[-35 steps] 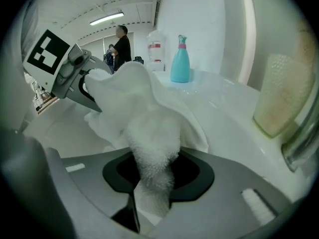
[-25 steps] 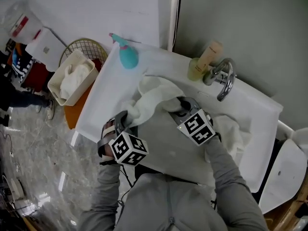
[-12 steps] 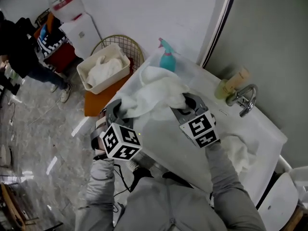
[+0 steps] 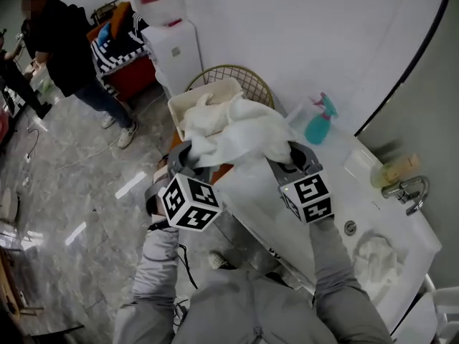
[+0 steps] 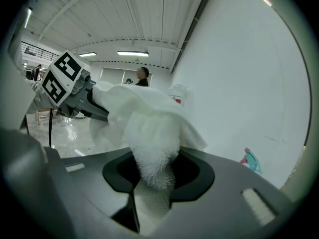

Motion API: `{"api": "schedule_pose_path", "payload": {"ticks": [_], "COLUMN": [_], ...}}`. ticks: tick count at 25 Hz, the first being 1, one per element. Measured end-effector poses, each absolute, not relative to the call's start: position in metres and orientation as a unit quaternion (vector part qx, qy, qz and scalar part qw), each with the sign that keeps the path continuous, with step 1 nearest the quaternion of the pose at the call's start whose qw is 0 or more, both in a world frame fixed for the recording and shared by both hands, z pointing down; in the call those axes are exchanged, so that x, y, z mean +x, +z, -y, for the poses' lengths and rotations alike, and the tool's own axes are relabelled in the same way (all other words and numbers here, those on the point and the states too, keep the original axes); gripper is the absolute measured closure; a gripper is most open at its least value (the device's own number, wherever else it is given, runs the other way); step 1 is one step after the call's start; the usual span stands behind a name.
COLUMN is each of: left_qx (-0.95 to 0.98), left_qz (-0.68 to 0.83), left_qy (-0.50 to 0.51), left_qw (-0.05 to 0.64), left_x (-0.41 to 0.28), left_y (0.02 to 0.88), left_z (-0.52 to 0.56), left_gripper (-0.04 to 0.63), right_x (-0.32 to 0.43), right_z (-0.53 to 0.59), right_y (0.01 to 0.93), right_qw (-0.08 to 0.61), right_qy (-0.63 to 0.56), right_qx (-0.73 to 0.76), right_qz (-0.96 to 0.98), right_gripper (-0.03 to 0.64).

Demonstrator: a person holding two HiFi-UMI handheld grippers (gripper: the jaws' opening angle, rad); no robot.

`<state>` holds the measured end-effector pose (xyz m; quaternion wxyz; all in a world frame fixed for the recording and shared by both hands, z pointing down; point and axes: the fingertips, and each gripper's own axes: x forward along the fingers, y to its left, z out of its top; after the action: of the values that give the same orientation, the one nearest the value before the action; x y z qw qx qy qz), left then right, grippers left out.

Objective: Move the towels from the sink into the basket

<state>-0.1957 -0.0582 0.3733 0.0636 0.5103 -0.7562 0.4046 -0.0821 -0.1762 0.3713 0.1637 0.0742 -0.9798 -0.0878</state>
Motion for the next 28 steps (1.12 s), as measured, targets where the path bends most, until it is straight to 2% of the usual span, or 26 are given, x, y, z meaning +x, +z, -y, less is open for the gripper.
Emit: {"api": "schedule_pose_path", "payload": {"ticks": [7, 13, 21, 28], "left_qx": [0.507, 0.511, 0.532, 0.543], "left_qz": [0.768, 0.776, 0.773, 0.750], "left_qy": [0.387, 0.363, 0.332, 0.355], "left_qw": [0.059, 0.072, 0.092, 0.130], "left_x": [-0.295, -0.341, -0.395, -0.440], "left_y": [0.367, 0.376, 0.403, 0.454], "left_z": [0.024, 0.023, 0.073, 0.132], "left_gripper": [0.408, 0.407, 0.407, 0.407], "right_x": [-0.181, -0.226, -0.287, -0.342], "right_z": [0.145, 0.140, 0.181, 0.232], "right_y": [0.363, 0.369, 0.390, 0.437], "right_qw": [0.155, 0.167, 0.179, 0.228], "right_qy": [-0.098, -0.094, -0.081, -0.056], "right_qx": [0.085, 0.092, 0.112, 0.113], "right_qz": [0.979, 0.977, 0.974, 0.966], "right_gripper": [0.485, 0.483, 0.483, 0.483]}}
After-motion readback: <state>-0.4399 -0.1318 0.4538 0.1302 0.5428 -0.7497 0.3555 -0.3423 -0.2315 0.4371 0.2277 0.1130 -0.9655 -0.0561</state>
